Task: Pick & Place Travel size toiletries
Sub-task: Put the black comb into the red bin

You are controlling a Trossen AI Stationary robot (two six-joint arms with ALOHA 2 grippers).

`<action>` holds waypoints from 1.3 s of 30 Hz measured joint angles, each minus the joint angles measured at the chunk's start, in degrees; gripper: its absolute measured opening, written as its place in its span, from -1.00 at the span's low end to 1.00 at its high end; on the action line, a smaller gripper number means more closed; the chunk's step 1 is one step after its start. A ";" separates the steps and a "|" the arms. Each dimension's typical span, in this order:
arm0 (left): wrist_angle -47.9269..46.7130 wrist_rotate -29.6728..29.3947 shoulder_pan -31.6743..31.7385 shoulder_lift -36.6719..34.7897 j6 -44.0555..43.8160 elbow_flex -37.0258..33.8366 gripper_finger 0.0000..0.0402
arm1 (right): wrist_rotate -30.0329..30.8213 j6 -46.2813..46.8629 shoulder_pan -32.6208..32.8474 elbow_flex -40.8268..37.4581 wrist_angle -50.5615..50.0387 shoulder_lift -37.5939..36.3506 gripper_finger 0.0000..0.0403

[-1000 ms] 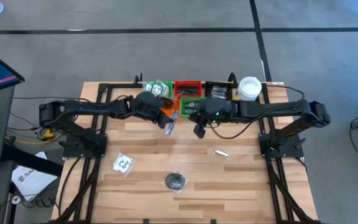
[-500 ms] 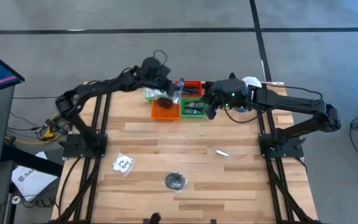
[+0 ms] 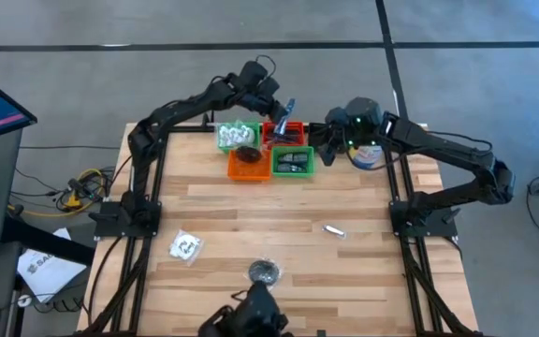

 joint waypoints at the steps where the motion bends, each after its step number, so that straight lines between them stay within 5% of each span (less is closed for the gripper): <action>1: -1.60 0.00 0.26 0.67 1.90 0.87 -1.00 | -0.26 -0.32 -0.46 0.00 -0.01 0.00 -0.73; 14: -2.89 -7.35 0.99 2.68 31.25 3.46 -1.00 | -1.16 -2.16 -7.38 0.00 0.10 0.11 -0.73; 23: -11.48 -13.51 -1.98 12.35 41.65 17.16 -1.00 | -1.16 -1.76 -11.35 0.00 0.72 0.11 -0.73; 39: -11.28 -15.86 -2.86 14.27 43.74 18.31 -0.99 | -1.18 -1.83 -11.64 0.00 0.65 0.13 -0.73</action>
